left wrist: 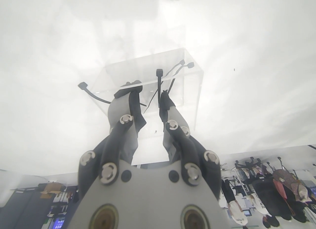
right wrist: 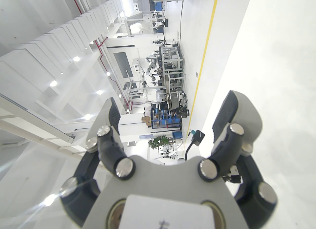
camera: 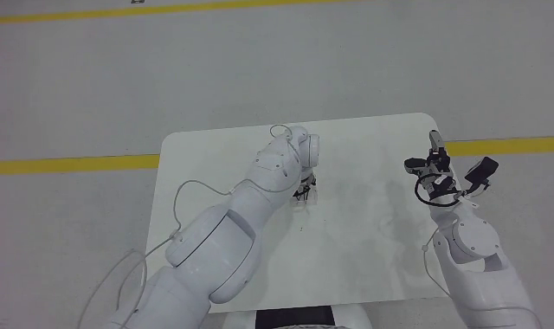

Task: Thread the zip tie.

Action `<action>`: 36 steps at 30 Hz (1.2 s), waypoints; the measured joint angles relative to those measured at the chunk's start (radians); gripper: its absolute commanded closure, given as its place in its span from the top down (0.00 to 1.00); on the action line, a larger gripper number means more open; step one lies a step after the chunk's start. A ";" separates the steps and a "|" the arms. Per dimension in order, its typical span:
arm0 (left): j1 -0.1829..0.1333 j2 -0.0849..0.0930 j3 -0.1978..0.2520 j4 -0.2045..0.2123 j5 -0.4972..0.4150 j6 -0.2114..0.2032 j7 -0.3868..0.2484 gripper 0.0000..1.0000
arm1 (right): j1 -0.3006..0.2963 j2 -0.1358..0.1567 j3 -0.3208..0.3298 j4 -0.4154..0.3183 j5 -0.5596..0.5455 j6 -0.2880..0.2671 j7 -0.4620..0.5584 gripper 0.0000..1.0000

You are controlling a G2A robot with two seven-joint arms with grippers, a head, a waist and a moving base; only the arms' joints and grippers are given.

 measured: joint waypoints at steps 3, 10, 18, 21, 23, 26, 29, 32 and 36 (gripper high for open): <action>-0.004 -0.004 0.003 0.011 -0.005 0.000 0.006 0.16 | 0.000 0.000 0.000 0.000 0.000 0.000 0.000 1.00; -0.011 -0.011 0.009 0.029 -0.021 0.000 0.020 0.00 | 0.000 0.000 0.000 0.000 0.000 0.000 0.000 1.00; -0.016 -0.013 0.017 0.037 -0.038 0.000 0.023 0.00 | 0.000 0.000 0.000 0.000 0.000 0.000 0.000 1.00; -0.022 -0.011 0.019 0.038 -0.046 0.000 0.022 0.00 | 0.000 0.000 0.000 0.000 0.000 0.000 0.000 1.00; -0.026 -0.010 0.021 0.039 -0.051 0.000 0.018 0.00 | 0.000 0.000 0.000 0.000 0.000 0.000 0.000 1.00; -0.031 -0.007 0.025 0.034 -0.056 0.000 0.009 0.00 | 0.000 0.000 0.000 0.000 0.000 0.000 0.000 1.00; -0.036 -0.003 0.032 0.026 -0.056 0.000 0.001 0.00 | 0.000 0.000 0.000 0.000 0.000 0.000 0.000 1.00; -0.038 0.001 0.040 0.012 -0.054 0.000 -0.006 0.00 | 0.000 0.000 0.000 0.000 0.000 0.000 0.000 1.00; -0.035 0.008 0.048 -0.015 -0.056 -0.005 -0.020 0.00 | 0.000 0.000 0.000 0.000 0.000 0.000 0.000 1.00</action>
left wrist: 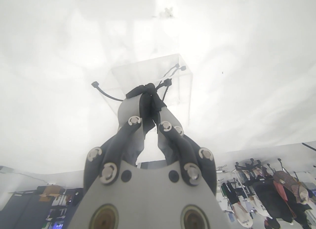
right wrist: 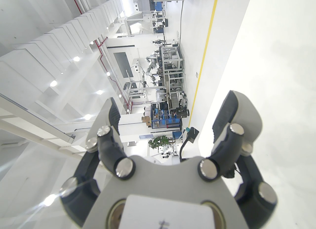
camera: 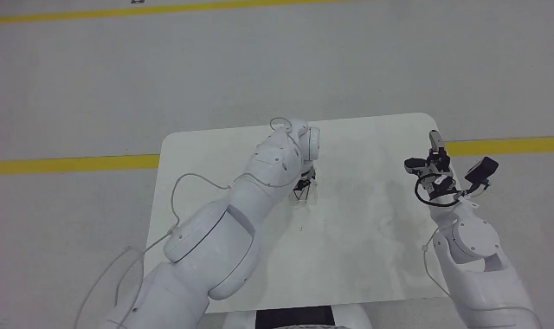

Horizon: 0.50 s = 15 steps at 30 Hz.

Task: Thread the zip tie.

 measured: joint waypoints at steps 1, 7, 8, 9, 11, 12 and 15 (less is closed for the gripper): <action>0.001 0.002 0.001 -0.007 -0.001 -0.002 -0.004 0.00 | 0.000 0.000 0.000 0.000 0.000 0.000 0.000 1.00; 0.007 0.032 -0.006 -0.056 -0.022 -0.031 -0.025 0.00 | 0.000 0.000 0.000 0.000 0.000 0.000 0.000 1.00; 0.008 0.038 -0.007 -0.063 -0.023 -0.032 -0.027 0.00 | 0.000 0.000 0.000 0.000 0.000 0.000 0.000 1.00; 0.009 0.043 -0.009 -0.071 -0.023 -0.031 -0.030 0.00 | 0.000 0.000 0.000 0.000 0.000 0.000 0.000 1.00; 0.016 0.058 -0.013 -0.094 -0.026 -0.034 -0.037 0.00 | 0.000 0.000 0.000 0.000 0.000 0.000 0.000 1.00; 0.020 0.065 -0.016 -0.107 -0.027 -0.038 -0.042 0.00 | 0.000 0.000 0.000 0.000 0.000 0.000 0.000 1.00; 0.036 0.095 -0.031 -0.154 -0.031 -0.068 -0.062 0.00 | 0.000 0.000 0.000 0.000 0.000 0.000 0.000 1.00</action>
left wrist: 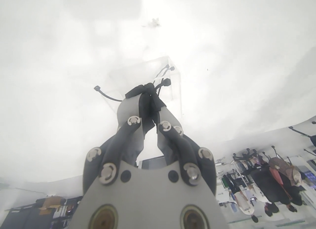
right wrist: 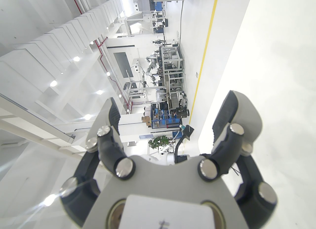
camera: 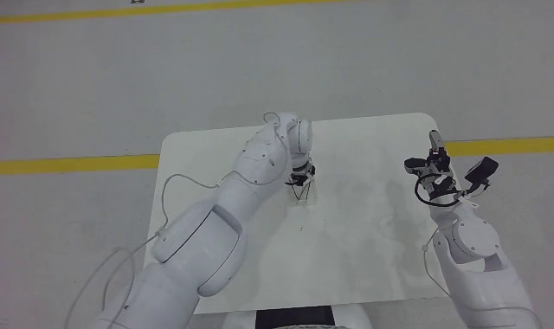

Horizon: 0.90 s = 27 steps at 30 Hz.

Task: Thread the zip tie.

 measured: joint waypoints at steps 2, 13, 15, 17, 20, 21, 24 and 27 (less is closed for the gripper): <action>0.013 0.026 -0.016 -0.036 0.000 -0.016 -0.012 0.00 | 0.000 0.000 0.000 0.000 0.000 0.000 0.000 1.00; 0.267 0.208 -0.181 -0.564 0.090 -0.074 -0.196 0.00 | 0.000 0.000 0.000 0.000 0.000 0.000 0.000 1.00; 0.352 0.240 -0.210 -0.703 0.125 -0.075 -0.201 0.00 | 0.000 0.000 0.000 0.000 0.000 0.000 0.000 1.00; 0.382 0.246 -0.214 -0.774 0.131 -0.078 -0.199 0.00 | 0.000 0.000 0.000 0.000 0.000 0.000 0.000 1.00; 0.369 0.244 -0.212 -0.739 0.129 -0.078 -0.198 0.00 | 0.000 0.000 0.000 0.000 0.000 0.000 0.000 1.00; 0.369 0.244 -0.212 -0.736 0.129 -0.078 -0.198 0.00 | 0.000 0.000 0.000 0.000 0.000 0.000 0.000 1.00; 0.369 0.244 -0.212 -0.736 0.129 -0.078 -0.199 0.00 | 0.000 0.000 0.000 0.000 0.000 0.000 0.000 1.00; 0.369 0.244 -0.212 -0.737 0.129 -0.078 -0.199 0.00 | 0.000 0.000 0.000 0.000 0.000 0.000 0.000 1.00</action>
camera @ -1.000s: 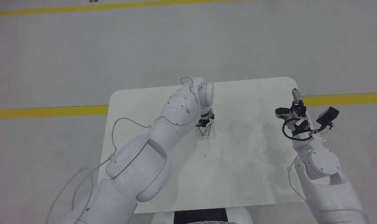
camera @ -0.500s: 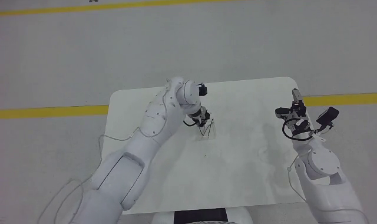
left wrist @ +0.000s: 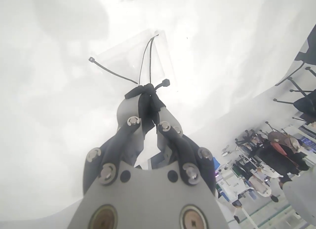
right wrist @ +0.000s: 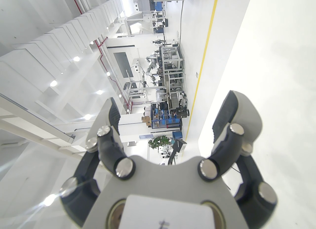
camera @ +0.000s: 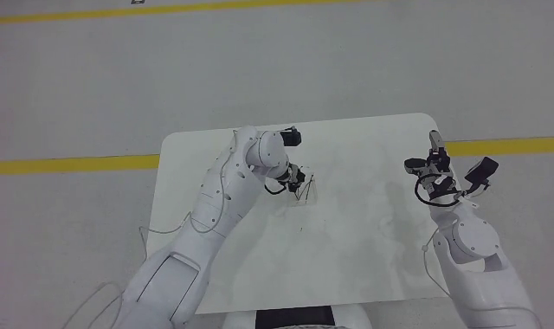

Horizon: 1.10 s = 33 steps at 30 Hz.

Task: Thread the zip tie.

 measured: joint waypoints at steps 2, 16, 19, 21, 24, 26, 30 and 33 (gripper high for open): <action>0.000 0.000 0.000 0.000 0.000 0.000 0.000 0.00 | 0.000 0.000 0.000 0.000 0.000 0.000 0.000 1.00; 0.150 0.077 -0.051 -0.200 0.127 -0.283 0.053 0.00 | 0.000 0.000 0.000 0.000 0.000 0.000 0.000 1.00; 0.196 0.099 -0.081 -0.261 0.137 -0.357 0.044 0.00 | 0.000 0.000 0.000 0.000 0.000 0.000 0.000 1.00; 0.222 0.112 -0.112 -0.295 0.109 -0.403 0.033 0.00 | 0.000 0.000 0.000 0.000 0.000 0.000 0.000 1.00; 0.263 0.134 -0.155 -0.354 0.110 -0.473 0.030 0.00 | 0.000 0.000 0.000 0.000 0.000 0.000 0.000 1.00; 0.291 0.148 -0.173 -0.396 0.091 -0.527 0.017 0.00 | 0.000 0.000 0.000 0.000 0.000 0.000 0.000 1.00; 0.316 0.177 -0.160 -0.461 0.071 -0.529 -0.001 0.00 | 0.000 0.000 0.000 0.000 0.000 0.000 0.000 1.00; 0.317 0.197 -0.132 -0.476 0.064 -0.528 0.000 0.00 | 0.000 0.000 0.000 0.000 0.000 0.000 0.000 1.00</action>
